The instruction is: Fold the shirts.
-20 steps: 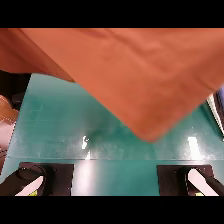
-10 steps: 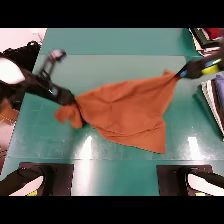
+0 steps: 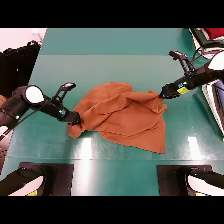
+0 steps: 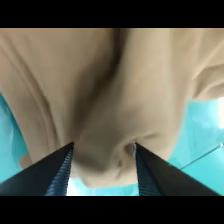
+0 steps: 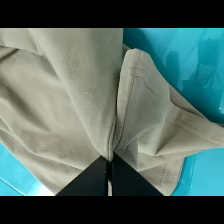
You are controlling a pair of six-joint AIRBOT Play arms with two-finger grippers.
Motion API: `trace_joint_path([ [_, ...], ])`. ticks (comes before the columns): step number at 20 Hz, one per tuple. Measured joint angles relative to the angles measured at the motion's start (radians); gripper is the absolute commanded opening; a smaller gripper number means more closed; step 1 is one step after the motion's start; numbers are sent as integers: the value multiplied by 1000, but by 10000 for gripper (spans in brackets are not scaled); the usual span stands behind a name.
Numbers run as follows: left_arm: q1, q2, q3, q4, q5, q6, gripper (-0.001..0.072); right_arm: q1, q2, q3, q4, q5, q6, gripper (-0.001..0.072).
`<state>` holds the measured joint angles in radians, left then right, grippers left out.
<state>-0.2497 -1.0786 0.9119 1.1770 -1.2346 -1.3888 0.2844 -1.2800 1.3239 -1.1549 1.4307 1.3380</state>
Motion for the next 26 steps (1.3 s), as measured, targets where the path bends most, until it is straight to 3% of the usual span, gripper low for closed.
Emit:
trace_joint_path([
  [3, 0, -1, 124, 12, 20, 2, 458, 3, 4, -6, -3, -6, 0, 12],
  [8, 71, -84, 249, 46, 161, -13, 458, 4, 5, -9, -4, -10, 0, 12],
  [13, 177, -312, 277, -99, 207, 29, 458, 5, 5, -9, -5, -13, 0, 12],
  [21, 187, -520, 285, -189, 219, 79, 456, 5, 5, -10, -5, -16, 0, 12],
  [24, 166, -544, 285, -203, 232, 84, 27, 5, 5, -10, -5, -17, 0, 12],
  [26, 158, -550, 293, -199, 223, 85, 24, 5, 5, -10, -5, -17, 0, 12],
])
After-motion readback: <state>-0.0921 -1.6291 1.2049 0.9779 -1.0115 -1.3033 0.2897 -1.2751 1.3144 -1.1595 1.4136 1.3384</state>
